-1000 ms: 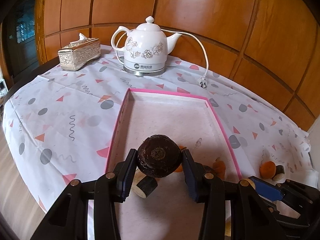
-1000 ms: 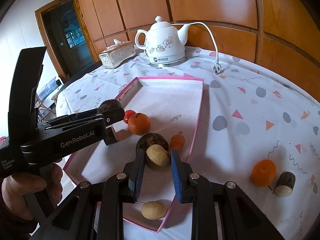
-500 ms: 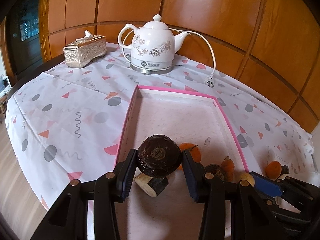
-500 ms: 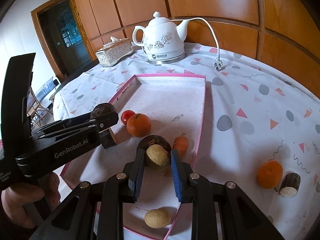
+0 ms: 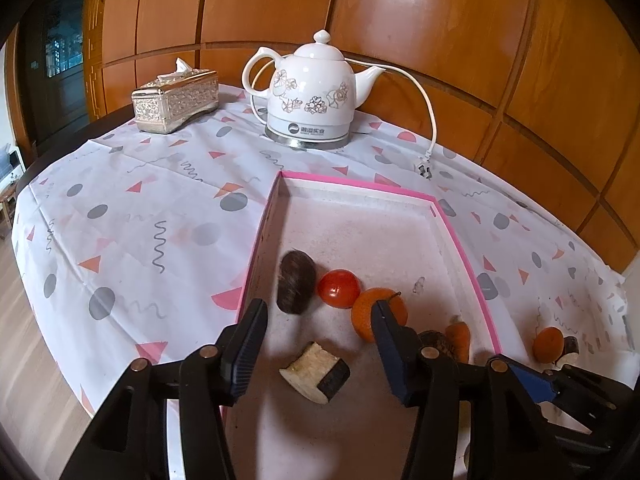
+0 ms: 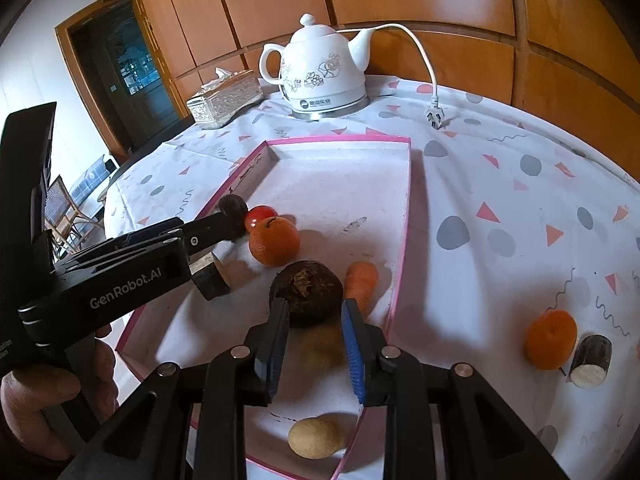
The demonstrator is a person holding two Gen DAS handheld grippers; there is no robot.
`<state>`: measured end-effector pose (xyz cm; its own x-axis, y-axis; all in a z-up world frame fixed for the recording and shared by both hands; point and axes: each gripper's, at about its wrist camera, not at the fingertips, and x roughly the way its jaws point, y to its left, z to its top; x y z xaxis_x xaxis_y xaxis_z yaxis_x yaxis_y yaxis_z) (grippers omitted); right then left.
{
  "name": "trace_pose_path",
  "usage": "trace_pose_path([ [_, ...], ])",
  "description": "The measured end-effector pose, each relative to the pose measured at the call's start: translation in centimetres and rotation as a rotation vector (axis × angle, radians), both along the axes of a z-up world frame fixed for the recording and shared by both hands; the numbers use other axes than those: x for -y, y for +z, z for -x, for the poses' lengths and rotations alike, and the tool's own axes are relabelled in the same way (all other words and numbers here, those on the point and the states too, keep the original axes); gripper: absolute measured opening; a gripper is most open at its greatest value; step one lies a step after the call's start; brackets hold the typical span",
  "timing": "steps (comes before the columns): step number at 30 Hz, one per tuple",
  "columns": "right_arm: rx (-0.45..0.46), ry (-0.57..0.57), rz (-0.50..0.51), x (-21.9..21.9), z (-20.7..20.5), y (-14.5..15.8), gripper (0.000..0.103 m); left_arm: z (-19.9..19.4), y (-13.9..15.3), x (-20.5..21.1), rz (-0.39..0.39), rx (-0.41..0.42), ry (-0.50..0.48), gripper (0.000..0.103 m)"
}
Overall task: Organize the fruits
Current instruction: 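Open both grippers to drop the brown fruit and wooden slice in the tray, then move both grippers back to the mandarin and dark wooden slice on the cloth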
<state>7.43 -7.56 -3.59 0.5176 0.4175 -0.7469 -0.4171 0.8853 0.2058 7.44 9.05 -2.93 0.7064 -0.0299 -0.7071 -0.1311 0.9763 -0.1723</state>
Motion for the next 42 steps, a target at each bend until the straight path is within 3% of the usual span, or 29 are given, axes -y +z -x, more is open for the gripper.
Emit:
trace_pose_path([
  [13, 0.024, -0.07, -0.009, 1.7, 1.0, 0.8, 0.027, 0.6, 0.1, 0.2, -0.008, 0.002, 0.0, 0.059],
  [21, -0.06, -0.165, -0.076, 4.3, 1.7, 0.0, 0.033, 0.8, 0.2, 0.3, -0.004, 0.005, 0.002, 0.059],
  [28, -0.13, -0.129, -0.114, 3.6, 2.4, -1.2, 0.033, 0.9, 0.5, 0.6, -0.006, 0.012, -0.005, 0.06],
  [29, -0.134, -0.121, -0.113, 3.3, 2.5, -1.3, 0.036, 0.9, 0.5, 0.5, -0.005, 0.014, -0.004, 0.06],
  [42, -0.142, -0.087, -0.125, 2.8, 2.8, -1.3, 0.038, 1.0, 1.0, 0.6, -0.009, 0.018, -0.007, 0.061],
])
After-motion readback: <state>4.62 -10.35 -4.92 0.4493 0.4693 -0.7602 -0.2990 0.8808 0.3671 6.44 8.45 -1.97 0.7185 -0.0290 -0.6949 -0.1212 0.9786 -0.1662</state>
